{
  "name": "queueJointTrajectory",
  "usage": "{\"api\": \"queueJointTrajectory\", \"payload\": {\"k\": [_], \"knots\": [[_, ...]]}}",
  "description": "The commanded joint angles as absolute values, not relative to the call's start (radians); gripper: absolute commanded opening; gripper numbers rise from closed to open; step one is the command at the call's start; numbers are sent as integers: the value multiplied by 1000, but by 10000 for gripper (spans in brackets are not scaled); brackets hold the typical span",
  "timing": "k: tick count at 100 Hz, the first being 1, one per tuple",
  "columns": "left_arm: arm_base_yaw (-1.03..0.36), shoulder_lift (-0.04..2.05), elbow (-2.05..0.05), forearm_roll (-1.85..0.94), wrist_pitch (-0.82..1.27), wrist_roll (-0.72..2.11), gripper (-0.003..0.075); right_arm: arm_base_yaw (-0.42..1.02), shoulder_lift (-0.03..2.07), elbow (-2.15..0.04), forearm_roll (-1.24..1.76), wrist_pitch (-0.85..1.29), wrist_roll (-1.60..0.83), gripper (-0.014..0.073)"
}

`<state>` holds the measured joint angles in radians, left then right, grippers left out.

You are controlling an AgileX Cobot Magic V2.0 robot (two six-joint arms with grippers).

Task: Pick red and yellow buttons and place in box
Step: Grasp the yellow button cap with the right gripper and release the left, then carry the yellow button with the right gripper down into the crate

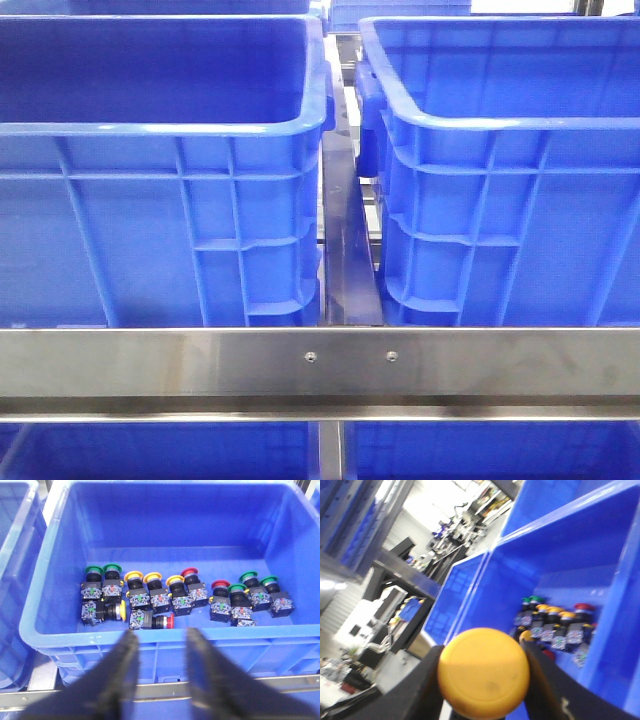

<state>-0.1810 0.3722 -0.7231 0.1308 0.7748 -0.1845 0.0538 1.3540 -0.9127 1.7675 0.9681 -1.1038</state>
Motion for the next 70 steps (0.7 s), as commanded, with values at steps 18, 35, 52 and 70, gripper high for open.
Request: {"api": "queueJointTrajectory", "payload": {"k": [18,35,52,70], "knots": [[-177,366,-742,127,701,-197,-19,3,1320,-984,1884,871,-1220,146],[-177,366,-742,127,701,-197,-19,-59,1320,-1011,1884,668,-1378,146],[-177,366,-742,127,701,-197,-19,-68,1320,-1011,1884,348,-1569,146],[-177,366,-742,127,701,-197,-19,-68,1361,-1012,1885,139,-1753,146]]}}
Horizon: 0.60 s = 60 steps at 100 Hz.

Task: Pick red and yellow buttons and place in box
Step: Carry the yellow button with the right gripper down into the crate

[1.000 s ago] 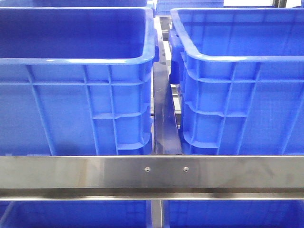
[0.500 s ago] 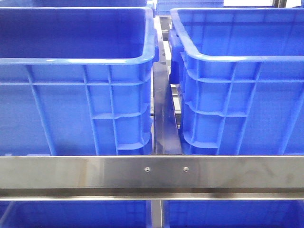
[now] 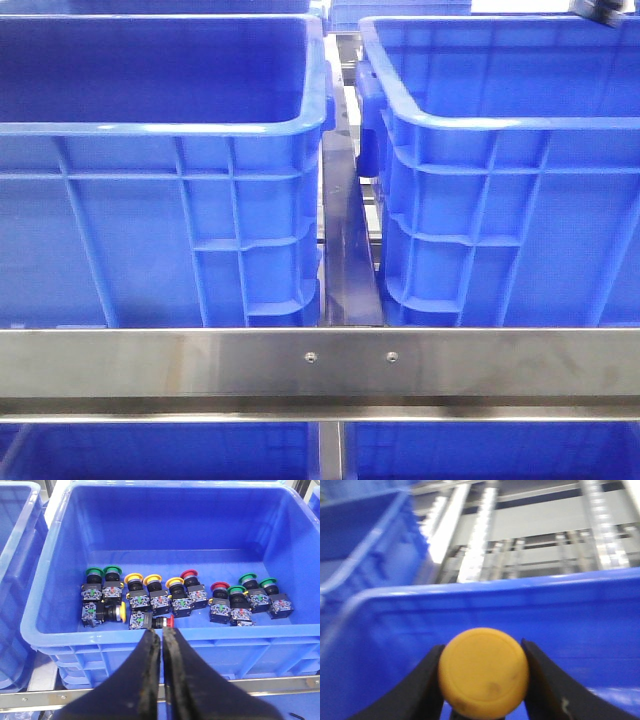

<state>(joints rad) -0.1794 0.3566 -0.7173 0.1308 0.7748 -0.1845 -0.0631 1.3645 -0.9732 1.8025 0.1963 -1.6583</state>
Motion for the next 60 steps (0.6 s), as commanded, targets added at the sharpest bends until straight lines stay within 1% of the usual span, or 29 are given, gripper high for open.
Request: {"api": "queueJointTrajectory", "payload": {"k": [1,20,44,60], "knots": [[-177,366,-742,127,701,-197,-19,-68,1364,-1012,1885,132,-1762,146],[-177,366,-742,127,701,-197,-19,-68,1495,-1063,1886,81,-1795,146],[-177,366,-742,127,701,-197,-19,-68,1664,-1177,1885,0,-1798,146],[-177,366,-742,127,701,-197,-19,-82,1740,-1237,1884,-11,-1799,146]]}}
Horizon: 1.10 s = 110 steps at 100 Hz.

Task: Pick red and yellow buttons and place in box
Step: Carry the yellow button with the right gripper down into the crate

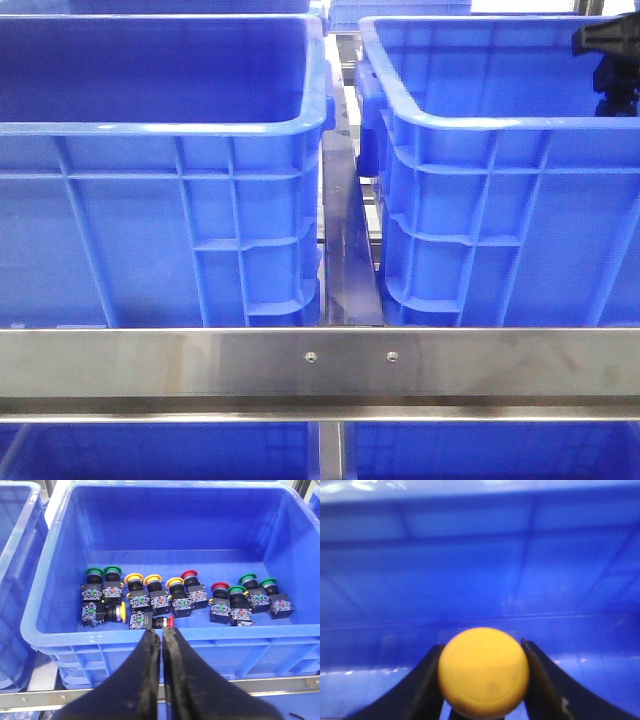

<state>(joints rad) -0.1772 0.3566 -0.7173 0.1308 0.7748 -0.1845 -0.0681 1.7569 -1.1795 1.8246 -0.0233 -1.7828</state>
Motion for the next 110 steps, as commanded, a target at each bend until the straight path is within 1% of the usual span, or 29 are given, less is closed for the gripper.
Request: {"api": "queueJointTrajectory", "payload": {"k": [1,21,33,70,110], "knots": [[-177,366,-742,127,701,-197,-19,-85,1745,-1241,1884,-11,-1799,146],[-177,366,-742,127,701,-197,-19,-118,1799,-1282,1884,0,-1799,146],[-177,366,-742,127,701,-197,-19,-138,1819,-1292,1884,44,-1798,146],[-177,366,-742,127,701,-197,-19,-149,1826,-1311,1884,117,-1798,146],[-177,366,-742,127,701,-197,-19,-149,1906,-1340,1884,107,-1798,146]]}}
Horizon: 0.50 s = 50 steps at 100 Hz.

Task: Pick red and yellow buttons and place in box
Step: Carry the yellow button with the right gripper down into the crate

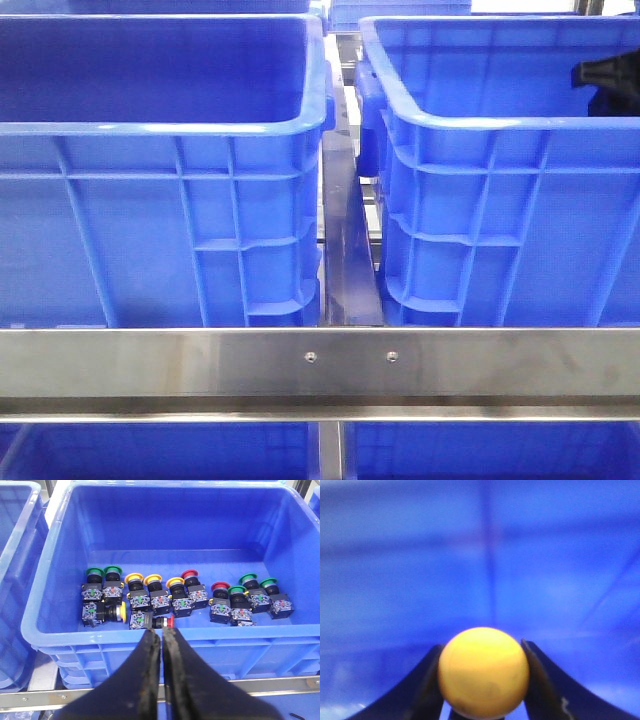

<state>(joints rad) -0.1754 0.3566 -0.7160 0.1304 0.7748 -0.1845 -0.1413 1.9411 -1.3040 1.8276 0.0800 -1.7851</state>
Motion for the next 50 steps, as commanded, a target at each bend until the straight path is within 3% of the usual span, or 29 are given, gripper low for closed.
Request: {"api": "queueJointTrajectory", "payload": {"k": [1,19,50], "knots": [[-177,366,-742,127,701,-197,-19,-149,1907,-1340,1884,107,-1798,146],[-177,366,-742,127,701,-197,-19,-149,1912,-1338,1884,105,-1798,179],[-177,366,-742,127,701,-197,-19,-149,1906,-1338,1884,106,-1798,556]]}}
